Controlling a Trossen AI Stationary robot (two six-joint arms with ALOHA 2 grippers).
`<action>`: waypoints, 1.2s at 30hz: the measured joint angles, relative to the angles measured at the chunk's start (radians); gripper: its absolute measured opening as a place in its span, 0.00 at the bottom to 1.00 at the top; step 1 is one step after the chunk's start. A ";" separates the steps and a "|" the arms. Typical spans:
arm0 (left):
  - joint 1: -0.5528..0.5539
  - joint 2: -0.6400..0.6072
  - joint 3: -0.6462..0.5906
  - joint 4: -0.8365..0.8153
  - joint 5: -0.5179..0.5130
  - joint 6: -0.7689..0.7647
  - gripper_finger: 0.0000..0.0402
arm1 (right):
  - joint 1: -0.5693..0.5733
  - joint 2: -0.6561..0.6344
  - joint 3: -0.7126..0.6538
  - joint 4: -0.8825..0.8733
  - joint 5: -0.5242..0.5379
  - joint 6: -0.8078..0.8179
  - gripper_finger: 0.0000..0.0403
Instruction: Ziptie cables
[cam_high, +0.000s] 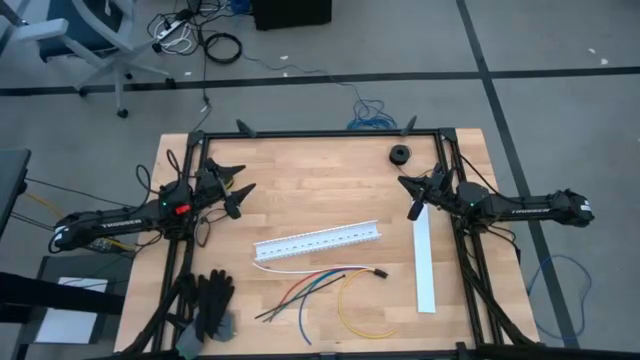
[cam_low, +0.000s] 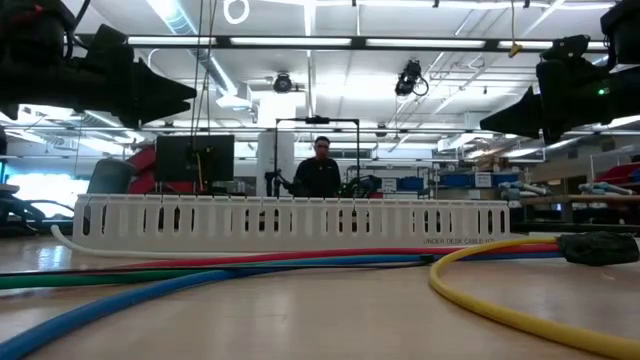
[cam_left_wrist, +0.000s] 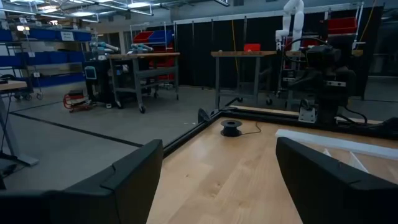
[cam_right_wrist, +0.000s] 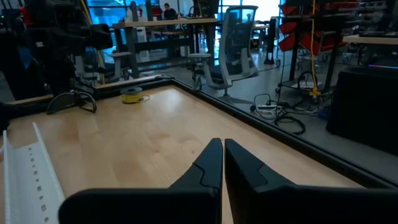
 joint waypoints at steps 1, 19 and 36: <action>0.000 0.000 0.000 0.000 0.000 0.000 0.73 | 0.000 0.000 0.000 0.000 0.000 0.000 0.01; 0.000 0.000 0.000 0.000 0.000 0.000 0.73 | 0.000 0.000 0.000 0.000 0.000 0.000 0.01; 0.000 0.000 0.000 0.038 0.000 0.000 0.73 | 0.000 0.000 0.000 0.023 0.000 0.000 0.01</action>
